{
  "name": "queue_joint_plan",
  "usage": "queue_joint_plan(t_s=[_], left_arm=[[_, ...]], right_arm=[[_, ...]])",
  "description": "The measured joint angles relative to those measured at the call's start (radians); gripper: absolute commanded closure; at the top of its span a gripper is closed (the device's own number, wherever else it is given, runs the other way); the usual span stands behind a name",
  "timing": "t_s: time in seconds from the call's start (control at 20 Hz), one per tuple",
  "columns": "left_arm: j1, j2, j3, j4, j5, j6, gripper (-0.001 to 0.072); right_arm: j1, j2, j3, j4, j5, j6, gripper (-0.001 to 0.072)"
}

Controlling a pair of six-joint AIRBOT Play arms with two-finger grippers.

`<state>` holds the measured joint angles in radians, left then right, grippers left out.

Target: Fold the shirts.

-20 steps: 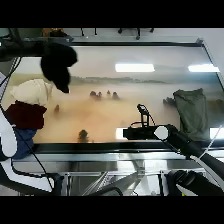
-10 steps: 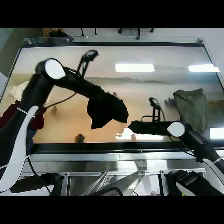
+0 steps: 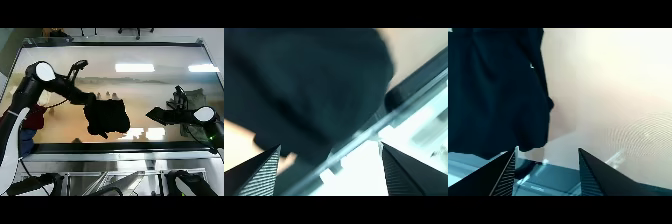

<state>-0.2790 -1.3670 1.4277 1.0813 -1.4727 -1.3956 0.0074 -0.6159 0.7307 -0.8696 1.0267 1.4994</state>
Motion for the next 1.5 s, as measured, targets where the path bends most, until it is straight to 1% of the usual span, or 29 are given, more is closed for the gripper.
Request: queue_joint_plan(t_s=[0.05,0.15,0.2,0.25,0.4,0.55,0.7,0.85,1.05,1.3,1.35,1.4,1.45,1.5], left_arm=[[0.031,0.034,-0.078,0.0,0.003,0.0,0.0026],[0.084,0.105,-0.254,-0.001,0.064,0.002,0.0028],[0.106,0.135,-0.341,-0.005,0.113,0.008,0.0045],[0.126,0.162,-0.425,-0.021,0.169,0.018,0.0045],[0.169,0.194,-0.615,-0.144,0.359,0.087,0.0044],[0.181,0.147,-0.675,-0.301,0.497,0.178,0.0044],[0.169,0.051,-0.632,-0.389,0.57,0.232,0.0044],[0.159,-0.049,-0.538,-0.422,0.603,0.255,0.0044],[0.161,-0.16,-0.42,-0.436,0.607,0.269,0.0044],[0.198,-0.243,-0.351,-0.443,0.542,0.28,0.0045],[0.216,-0.246,-0.345,-0.443,0.525,0.282,0.0045],[0.235,-0.246,-0.342,-0.443,0.51,0.285,0.0045],[0.259,-0.244,-0.339,-0.443,0.491,0.288,0.0045],[0.281,-0.24,-0.338,-0.443,0.468,0.29,0.0045]], right_arm=[[-0.01,-0.033,0.002,0.008,0.005,-0.024,0.028],[-0.021,-0.105,0.005,0.045,0.002,-0.089,0.028],[-0.024,-0.145,0.006,0.072,-0.007,-0.131,0.028],[-0.026,-0.186,0.007,0.113,-0.02,-0.182,0.028],[-0.029,-0.327,0.025,0.266,-0.066,-0.355,0.0281],[-0.011,-0.466,0.077,0.407,-0.1,-0.511,0.0282],[0.034,-0.581,0.15,0.479,-0.158,-0.609,0.0282],[0.089,-0.671,0.229,0.512,-0.224,-0.657,0.0283],[0.16,-0.775,0.333,0.535,-0.289,-0.682,0.0283],[0.218,-0.852,0.433,0.539,-0.319,-0.69,0.0284],[0.223,-0.858,0.445,0.537,-0.32,-0.69,0.0302],[0.227,-0.863,0.455,0.533,-0.322,-0.694,0.04],[0.23,-0.866,0.462,0.529,-0.325,-0.7,0.0417],[0.232,-0.869,0.467,0.524,-0.325,-0.7,0.0416]])
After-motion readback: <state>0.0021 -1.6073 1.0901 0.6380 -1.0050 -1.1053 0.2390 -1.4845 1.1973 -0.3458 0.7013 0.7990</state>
